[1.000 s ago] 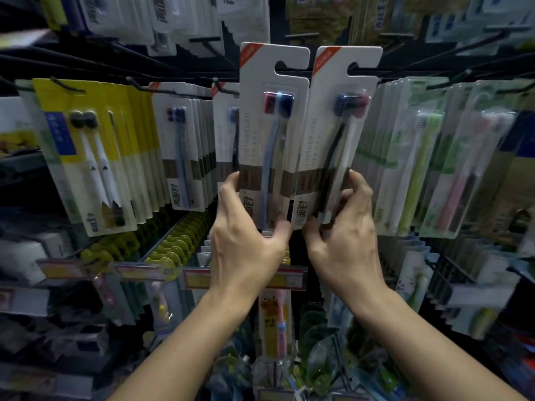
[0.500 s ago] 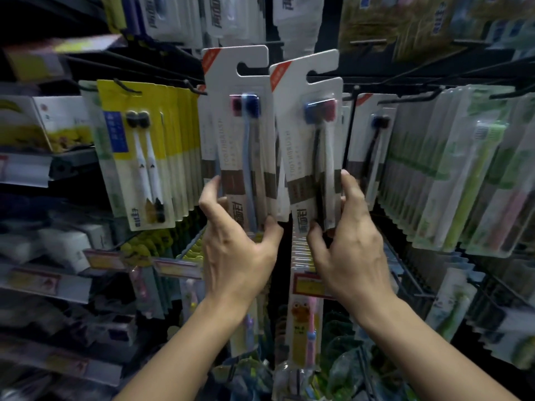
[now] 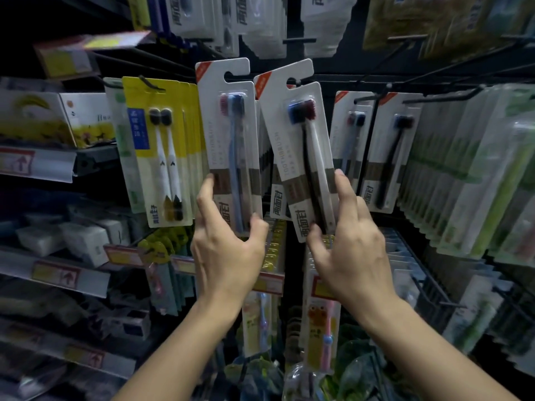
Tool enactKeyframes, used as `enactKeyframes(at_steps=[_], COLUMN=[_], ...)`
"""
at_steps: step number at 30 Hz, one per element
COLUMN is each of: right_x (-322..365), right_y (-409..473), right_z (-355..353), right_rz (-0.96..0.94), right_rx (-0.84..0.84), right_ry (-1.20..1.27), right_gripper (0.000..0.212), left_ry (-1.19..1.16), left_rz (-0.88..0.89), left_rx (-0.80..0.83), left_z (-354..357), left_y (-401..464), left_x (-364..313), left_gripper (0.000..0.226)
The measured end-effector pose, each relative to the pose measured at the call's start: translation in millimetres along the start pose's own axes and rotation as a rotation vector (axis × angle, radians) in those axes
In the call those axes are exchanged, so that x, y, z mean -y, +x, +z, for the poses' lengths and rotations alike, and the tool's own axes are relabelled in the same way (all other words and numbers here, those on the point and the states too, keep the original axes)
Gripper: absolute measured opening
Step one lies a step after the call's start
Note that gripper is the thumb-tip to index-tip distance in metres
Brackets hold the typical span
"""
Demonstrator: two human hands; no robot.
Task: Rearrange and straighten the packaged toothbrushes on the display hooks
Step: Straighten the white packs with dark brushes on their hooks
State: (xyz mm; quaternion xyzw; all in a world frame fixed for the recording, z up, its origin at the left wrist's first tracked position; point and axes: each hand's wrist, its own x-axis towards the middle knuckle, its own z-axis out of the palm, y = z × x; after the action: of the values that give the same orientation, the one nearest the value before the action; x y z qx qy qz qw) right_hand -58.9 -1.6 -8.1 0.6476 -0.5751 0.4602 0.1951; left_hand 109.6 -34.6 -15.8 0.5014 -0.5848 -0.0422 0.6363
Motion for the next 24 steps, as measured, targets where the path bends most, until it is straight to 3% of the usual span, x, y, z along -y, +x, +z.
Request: enactKeyframes(at_steps=[24], right_x=[19], right_y=[-3], right_z=[3], right_rz=[0.037], right_rx=[0.022], right_ry=[-0.010], right_gripper=[0.085], left_ry=[0.068], left_rz=[-0.004], left_rx=[-0.041], left_z=[-7], left_y=[4], left_x=[8], left_gripper=[0.085])
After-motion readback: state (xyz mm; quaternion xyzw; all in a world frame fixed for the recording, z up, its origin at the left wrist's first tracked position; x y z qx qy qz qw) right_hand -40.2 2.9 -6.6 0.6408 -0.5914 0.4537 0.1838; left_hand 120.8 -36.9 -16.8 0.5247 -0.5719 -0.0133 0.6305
